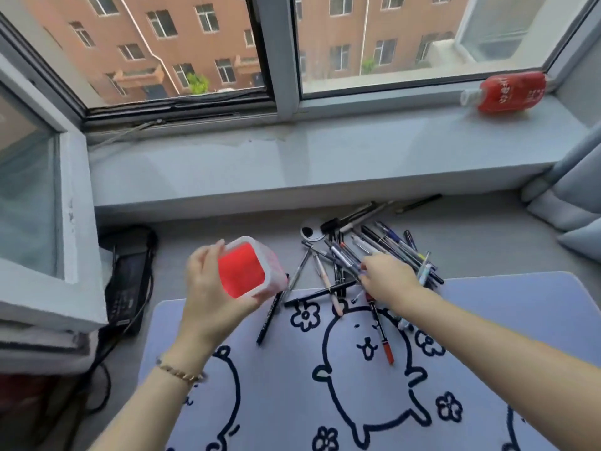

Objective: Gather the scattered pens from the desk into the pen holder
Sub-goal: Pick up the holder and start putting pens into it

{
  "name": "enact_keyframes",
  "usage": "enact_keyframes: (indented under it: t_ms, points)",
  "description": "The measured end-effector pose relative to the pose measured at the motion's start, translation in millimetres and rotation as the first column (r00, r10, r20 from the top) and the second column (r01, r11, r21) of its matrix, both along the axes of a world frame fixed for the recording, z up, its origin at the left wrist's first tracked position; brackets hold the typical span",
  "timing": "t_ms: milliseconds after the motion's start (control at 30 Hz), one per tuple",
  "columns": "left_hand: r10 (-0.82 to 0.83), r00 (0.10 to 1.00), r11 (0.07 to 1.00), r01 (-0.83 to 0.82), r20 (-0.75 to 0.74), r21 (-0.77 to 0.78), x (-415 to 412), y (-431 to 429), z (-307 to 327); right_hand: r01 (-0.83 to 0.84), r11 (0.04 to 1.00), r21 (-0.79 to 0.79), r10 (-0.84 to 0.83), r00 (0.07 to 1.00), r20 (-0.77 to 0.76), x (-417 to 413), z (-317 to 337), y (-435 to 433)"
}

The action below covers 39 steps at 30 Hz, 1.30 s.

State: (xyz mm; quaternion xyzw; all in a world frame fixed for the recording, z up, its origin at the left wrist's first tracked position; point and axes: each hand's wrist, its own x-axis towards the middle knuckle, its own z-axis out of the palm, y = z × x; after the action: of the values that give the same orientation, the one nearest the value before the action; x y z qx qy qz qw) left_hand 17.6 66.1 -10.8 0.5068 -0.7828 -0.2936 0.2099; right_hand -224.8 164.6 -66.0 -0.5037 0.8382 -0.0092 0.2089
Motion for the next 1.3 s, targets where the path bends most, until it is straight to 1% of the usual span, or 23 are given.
enact_keyframes:
  t_ms: [133, 200, 300, 367, 433, 467, 500, 533, 567, 600, 667, 733, 767, 833, 867, 900, 967, 1033, 1100, 1133, 1200, 1267, 1300]
  points:
    - [0.085, 0.995, 0.991, -0.080, -0.050, 0.107, 15.1, 52.8, 4.9, -0.047, 0.995, 0.088, 0.064, 0.977, -0.204, 20.0, -18.6, -7.6]
    - [0.122, 0.990, 0.978, -0.107, -0.075, 0.179, 22.1, 73.6, 0.1, -0.039, 0.990, 0.136, 0.074, 0.962, -0.262, 24.8, -23.6, -8.4]
    - [0.135, 0.986, 0.958, -0.104, -0.100, 0.267, 28.4, 93.5, -7.4, -0.066, 0.989, 0.131, 0.103, 0.949, -0.297, 25.6, -27.7, -5.2]
    - [0.157, 0.981, 0.942, -0.115, -0.113, 0.314, 29.8, 98.8, -8.0, -0.068, 0.993, 0.096, 0.089, 0.968, -0.235, 23.9, -20.7, -3.2]
    - [0.161, 0.980, 0.937, -0.114, -0.120, 0.329, 29.2, 98.9, -8.3, 0.006, 0.999, -0.035, -0.007, 1.000, -0.010, 23.2, 1.5, -0.7]
    - [0.154, 0.981, 0.939, -0.109, -0.115, 0.327, 28.8, 98.9, -8.7, 0.014, 0.994, -0.106, -0.001, 0.992, 0.128, 24.3, 18.9, 2.4]
    - [0.143, 0.984, 0.942, -0.102, -0.109, 0.319, 28.2, 98.4, -8.8, -0.016, 0.986, -0.166, 0.055, 0.970, 0.236, 25.7, 39.0, 6.5]
    - [0.132, 0.986, 0.947, -0.094, -0.104, 0.308, 27.2, 98.0, -9.1, -0.081, 0.979, -0.190, 0.136, 0.946, 0.295, 27.2, 63.7, 11.7]
    - [0.120, 0.987, 0.952, -0.084, -0.103, 0.296, 25.8, 98.1, -9.1, -0.163, 0.972, -0.171, 0.213, 0.916, 0.340, 30.0, 90.5, 17.9]
    - [0.104, 0.989, 0.956, -0.071, -0.101, 0.285, 24.0, 98.9, -9.4, -0.246, 0.962, -0.119, 0.273, 0.890, 0.366, 34.8, 115.6, 25.2]
    - [0.040, 0.992, 0.967, -0.009, -0.116, 0.253, 19.5, 102.8, -8.5, -0.397, 0.917, 0.041, 0.360, 0.867, 0.345, 48.7, 148.9, 38.2]
    - [-0.080, 0.989, 0.976, 0.103, -0.127, 0.193, 14.2, 109.1, -6.9, -0.483, 0.864, 0.142, 0.438, 0.860, 0.261, 64.9, 153.3, 45.6]
    - [-0.137, 0.984, 0.973, 0.156, -0.117, 0.170, 11.8, 113.0, -6.4, -0.507, 0.847, 0.158, 0.466, 0.853, 0.237, 74.6, 148.3, 46.6]
    - [-0.207, 0.973, 0.961, 0.222, -0.104, 0.164, 8.9, 119.0, -7.7, -0.521, 0.844, 0.127, 0.480, 0.840, 0.254, 93.4, 136.6, 45.8]
    - [-0.211, 0.972, 0.958, 0.227, -0.108, 0.177, 9.0, 120.3, -8.6, -0.513, 0.852, 0.103, 0.470, 0.838, 0.277, 99.2, 135.2, 43.3]
    - [-0.189, 0.974, 0.959, 0.210, -0.122, 0.192, 10.1, 120.2, -8.5, -0.492, 0.867, 0.077, 0.450, 0.840, 0.304, 100.8, 136.6, 39.2]
    - [-0.081, 0.982, 0.966, 0.119, -0.169, 0.229, 17.0, 116.7, -8.6, -0.418, 0.908, 0.013, 0.387, 0.853, 0.351, 94.5, 137.8, 26.1]
    - [0.062, 0.979, 0.968, -0.012, -0.194, 0.249, 28.1, 110.3, -9.9, -0.307, 0.947, -0.096, 0.321, 0.896, 0.306, 79.8, 125.4, 4.9]
    - [0.187, 0.965, 0.962, -0.143, -0.182, 0.234, 40.8, 101.8, -12.2, -0.224, 0.956, -0.188, 0.256, 0.952, 0.165, 63.9, 96.6, -23.7]
    - [0.243, 0.954, 0.953, -0.202, -0.174, 0.227, 46.7, 96.9, -12.9, -0.246, 0.950, -0.192, 0.264, 0.962, 0.075, 58.7, 78.2, -36.9]
    - [0.331, 0.928, 0.931, -0.291, -0.172, 0.220, 57.1, 87.3, -14.3, -0.405, 0.909, -0.097, 0.404, 0.914, -0.039, 58.4, 40.5, -58.9]
    - [0.393, 0.902, 0.909, -0.352, -0.179, 0.222, 66.6, 80.0, -15.5, -0.591, 0.804, 0.064, 0.594, 0.794, -0.131, 71.1, 12.6, -74.4]
    - [0.420, 0.889, 0.898, -0.378, -0.183, 0.226, 70.8, 77.5, -15.9, -0.653, 0.746, 0.130, 0.666, 0.727, -0.170, 78.2, 4.4, -80.8]
